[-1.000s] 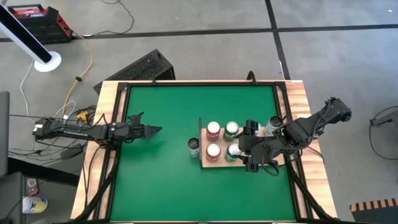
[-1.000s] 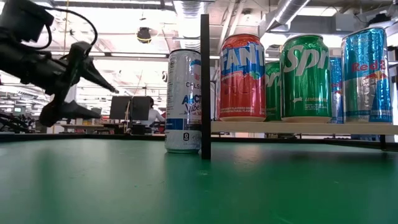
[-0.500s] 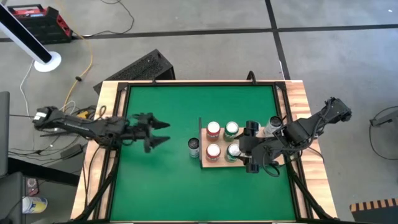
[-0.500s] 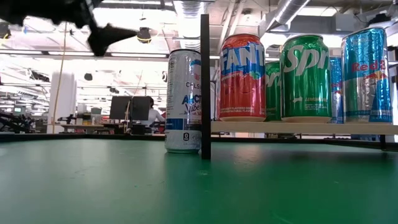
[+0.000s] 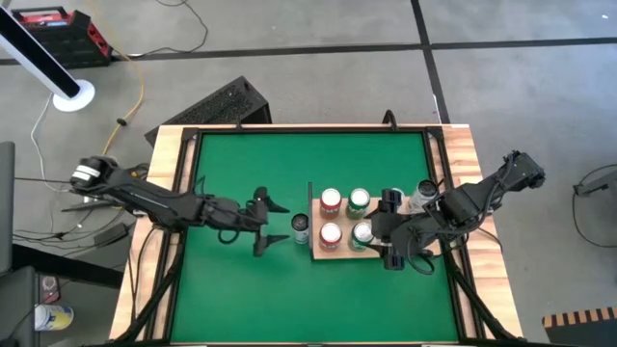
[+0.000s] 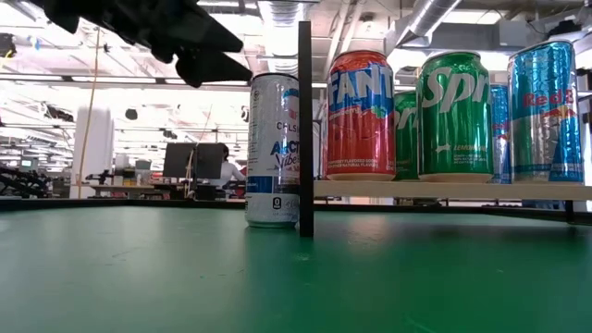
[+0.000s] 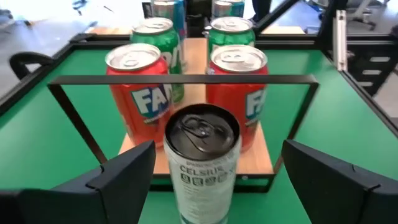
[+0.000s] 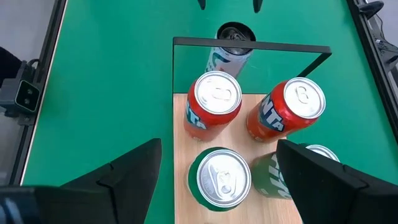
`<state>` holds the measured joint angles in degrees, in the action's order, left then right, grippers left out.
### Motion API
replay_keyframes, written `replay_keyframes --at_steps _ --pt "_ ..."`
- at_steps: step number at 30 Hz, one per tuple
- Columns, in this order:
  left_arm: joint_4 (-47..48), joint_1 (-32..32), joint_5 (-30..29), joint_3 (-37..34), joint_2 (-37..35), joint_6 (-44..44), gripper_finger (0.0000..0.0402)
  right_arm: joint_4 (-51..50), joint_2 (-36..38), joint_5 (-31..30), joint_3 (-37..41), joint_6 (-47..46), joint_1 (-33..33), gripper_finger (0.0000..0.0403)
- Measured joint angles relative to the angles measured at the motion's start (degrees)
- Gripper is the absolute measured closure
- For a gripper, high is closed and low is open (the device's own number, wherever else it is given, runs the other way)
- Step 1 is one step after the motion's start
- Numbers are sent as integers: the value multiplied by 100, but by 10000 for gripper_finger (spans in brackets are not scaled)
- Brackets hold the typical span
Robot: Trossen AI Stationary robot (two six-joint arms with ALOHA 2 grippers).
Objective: Place canned beverage on shelf
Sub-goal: Put the white soda can on the shelf
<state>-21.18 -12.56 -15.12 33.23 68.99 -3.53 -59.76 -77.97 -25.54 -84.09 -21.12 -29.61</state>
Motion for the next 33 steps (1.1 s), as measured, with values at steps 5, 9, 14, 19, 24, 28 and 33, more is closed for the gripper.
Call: replay_keyframes --at_steps 5,9,14,19,24,28,33 --pt "-387 0 -218 0 227 83 68 1 0 2 0 2 0 62" --pt "-390 4 -223 0 240 94 68 3 0 0 0 20 0 62" --pt "-418 4 -223 0 240 -133 68 1 0 2 0 30 0 62" --pt "-436 4 -223 0 242 -159 68 1 0 2 0 28 0 62" --pt "-437 36 -229 0 240 -154 66 1 0 2 0 26 0 62" --pt "-432 155 -230 0 240 -307 55 -1 0 2 0 24 0 62" --pt "-415 310 -204 0 240 -307 32 -4 0 7 0 24 0 62"
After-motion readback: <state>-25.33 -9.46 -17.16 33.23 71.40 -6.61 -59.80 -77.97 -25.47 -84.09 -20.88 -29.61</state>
